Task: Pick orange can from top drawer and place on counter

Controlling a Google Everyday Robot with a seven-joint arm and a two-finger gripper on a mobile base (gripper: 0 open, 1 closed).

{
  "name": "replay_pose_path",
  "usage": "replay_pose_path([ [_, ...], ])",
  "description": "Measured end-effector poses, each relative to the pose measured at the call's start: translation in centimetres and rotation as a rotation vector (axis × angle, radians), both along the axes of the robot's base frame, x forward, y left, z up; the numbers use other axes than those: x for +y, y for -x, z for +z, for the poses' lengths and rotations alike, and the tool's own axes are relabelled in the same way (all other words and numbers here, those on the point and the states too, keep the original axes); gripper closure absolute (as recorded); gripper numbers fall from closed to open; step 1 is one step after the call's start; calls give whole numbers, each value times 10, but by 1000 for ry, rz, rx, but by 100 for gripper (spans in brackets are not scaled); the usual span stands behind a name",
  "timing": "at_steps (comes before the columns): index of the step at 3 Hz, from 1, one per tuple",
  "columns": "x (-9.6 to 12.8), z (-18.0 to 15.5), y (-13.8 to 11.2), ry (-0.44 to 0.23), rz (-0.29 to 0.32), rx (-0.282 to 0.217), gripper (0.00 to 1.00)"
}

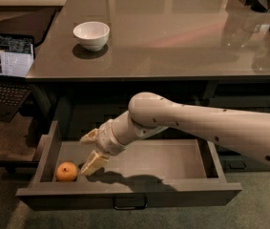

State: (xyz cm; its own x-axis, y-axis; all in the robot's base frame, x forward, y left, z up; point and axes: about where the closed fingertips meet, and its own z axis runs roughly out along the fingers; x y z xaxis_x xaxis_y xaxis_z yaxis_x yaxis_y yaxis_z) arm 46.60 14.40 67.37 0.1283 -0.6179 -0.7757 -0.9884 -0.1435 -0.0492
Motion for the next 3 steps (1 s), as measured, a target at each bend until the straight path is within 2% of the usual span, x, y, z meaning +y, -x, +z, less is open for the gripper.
replay_pose_path([
  [1,6,-7,3,-6,21,14,28],
  [2,14,-11,6,-10,38,23,30],
  [3,55,-23,10,-10,71,35,37],
])
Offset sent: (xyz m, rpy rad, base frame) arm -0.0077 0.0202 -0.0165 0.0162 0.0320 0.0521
